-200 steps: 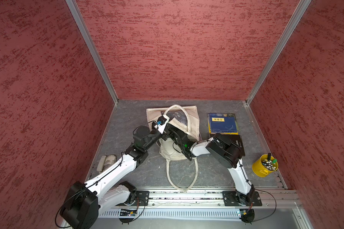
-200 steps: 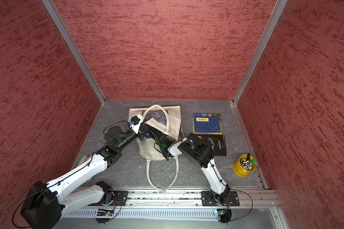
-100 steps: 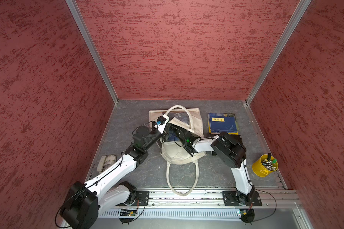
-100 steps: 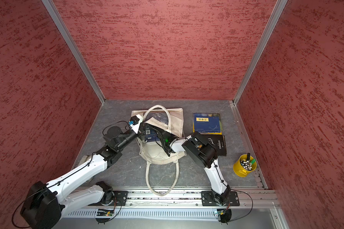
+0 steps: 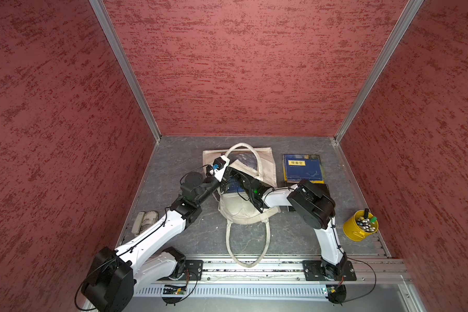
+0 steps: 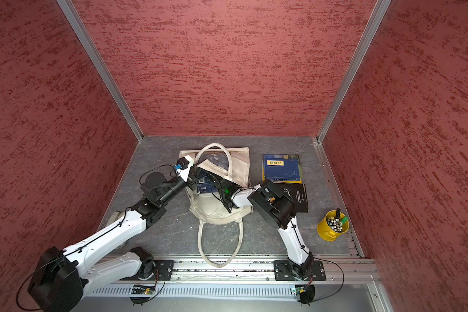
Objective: Take out the books from the canvas bag
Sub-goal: Pick up the book from the canvas bag.
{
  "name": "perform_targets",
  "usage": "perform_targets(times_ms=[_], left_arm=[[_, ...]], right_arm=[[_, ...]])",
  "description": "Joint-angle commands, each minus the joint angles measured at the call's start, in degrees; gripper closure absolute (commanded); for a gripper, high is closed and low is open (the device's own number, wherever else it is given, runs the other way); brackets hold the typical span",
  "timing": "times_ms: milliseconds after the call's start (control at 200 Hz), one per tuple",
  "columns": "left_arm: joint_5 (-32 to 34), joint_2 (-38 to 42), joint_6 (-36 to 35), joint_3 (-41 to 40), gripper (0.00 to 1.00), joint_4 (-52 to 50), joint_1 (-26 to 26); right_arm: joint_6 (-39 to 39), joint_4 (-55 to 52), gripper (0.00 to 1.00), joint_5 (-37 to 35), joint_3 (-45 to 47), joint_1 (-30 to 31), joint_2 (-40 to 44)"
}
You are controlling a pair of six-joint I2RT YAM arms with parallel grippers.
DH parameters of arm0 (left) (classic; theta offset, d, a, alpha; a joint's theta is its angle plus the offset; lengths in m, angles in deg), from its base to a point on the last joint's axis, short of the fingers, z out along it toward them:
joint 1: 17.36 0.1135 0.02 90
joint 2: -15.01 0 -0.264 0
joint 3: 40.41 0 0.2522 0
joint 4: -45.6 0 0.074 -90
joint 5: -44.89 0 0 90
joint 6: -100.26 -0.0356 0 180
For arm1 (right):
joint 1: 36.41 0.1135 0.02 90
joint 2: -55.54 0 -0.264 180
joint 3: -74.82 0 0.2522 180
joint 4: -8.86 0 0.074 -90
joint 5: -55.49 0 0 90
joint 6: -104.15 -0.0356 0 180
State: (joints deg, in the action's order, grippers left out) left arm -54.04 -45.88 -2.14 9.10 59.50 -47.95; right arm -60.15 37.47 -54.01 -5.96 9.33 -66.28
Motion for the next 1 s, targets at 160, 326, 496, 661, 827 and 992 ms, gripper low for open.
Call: perform_targets(times_ms=[160,326,496,661,827,992], left_arm=[[10.53,-1.19,6.23,3.04,1.00,7.75,0.60],[13.99,-1.78,7.66,3.50,1.00,7.79,0.80],[16.33,-2.06,8.33,3.63,1.00,7.49,0.73],[18.21,-2.35,8.50,3.79,1.00,7.67,0.62],[20.45,-2.69,8.44,4.42,1.00,7.09,0.71],[23.73,-2.89,8.14,4.64,1.00,6.83,0.80]], right_arm=[[11.32,-2.68,1.00,5.43,4.24,-0.38,10.57],[20.23,-7.49,1.00,10.38,7.89,-0.33,18.71],[26.27,-13.42,1.00,14.45,12.27,-0.38,27.12],[31.22,-20.02,1.00,16.77,15.50,-0.39,34.29],[36.06,-22.32,1.00,18.17,17.92,-0.55,38.24],[38.92,-22.46,1.00,22.26,19.37,-0.65,41.48]])
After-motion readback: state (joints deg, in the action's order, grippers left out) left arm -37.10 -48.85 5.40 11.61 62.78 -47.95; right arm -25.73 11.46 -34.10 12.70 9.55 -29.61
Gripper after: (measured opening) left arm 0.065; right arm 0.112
